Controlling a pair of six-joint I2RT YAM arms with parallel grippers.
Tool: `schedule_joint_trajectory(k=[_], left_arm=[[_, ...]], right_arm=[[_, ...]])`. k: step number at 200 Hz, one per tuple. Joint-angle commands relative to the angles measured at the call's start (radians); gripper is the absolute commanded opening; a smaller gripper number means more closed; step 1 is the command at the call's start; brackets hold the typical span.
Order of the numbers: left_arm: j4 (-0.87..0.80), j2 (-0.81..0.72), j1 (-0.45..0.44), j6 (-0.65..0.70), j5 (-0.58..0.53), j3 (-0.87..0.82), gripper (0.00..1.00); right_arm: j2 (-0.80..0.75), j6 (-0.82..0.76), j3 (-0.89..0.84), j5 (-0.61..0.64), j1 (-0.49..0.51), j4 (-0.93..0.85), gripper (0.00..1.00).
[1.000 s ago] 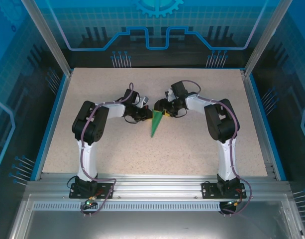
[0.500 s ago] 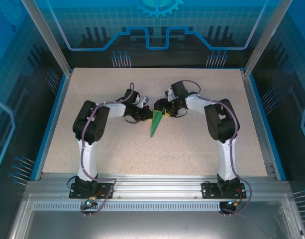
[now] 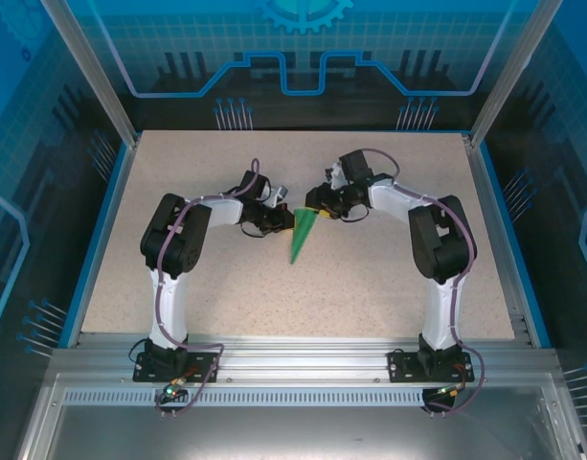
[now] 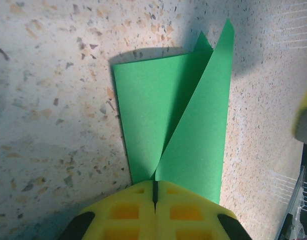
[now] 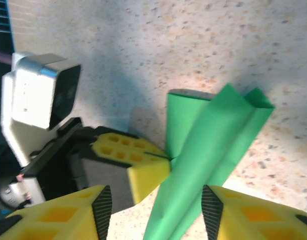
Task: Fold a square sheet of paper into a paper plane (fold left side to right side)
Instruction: Fold the wing for the fifth time at the center of the table.
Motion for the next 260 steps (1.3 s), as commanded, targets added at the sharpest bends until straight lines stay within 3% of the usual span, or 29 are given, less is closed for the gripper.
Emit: schedule_joint_trajectory(k=[1,151,260], left_arm=[[-0.045,0.037,-0.023,0.028,-0.014,0.012,0.00],[-0.050,0.038,-0.025,0.029,-0.022,0.016,0.00],[-0.059,0.045,-0.024,0.018,-0.093,0.010,0.00]], right_arm=[[0.015,0.031,0.000,-0.032,0.023,0.002,0.32],[0.131,-0.016,0.074,0.013,0.053,-0.095,0.28],[0.157,-0.038,0.095,0.024,0.053,-0.115,0.28]])
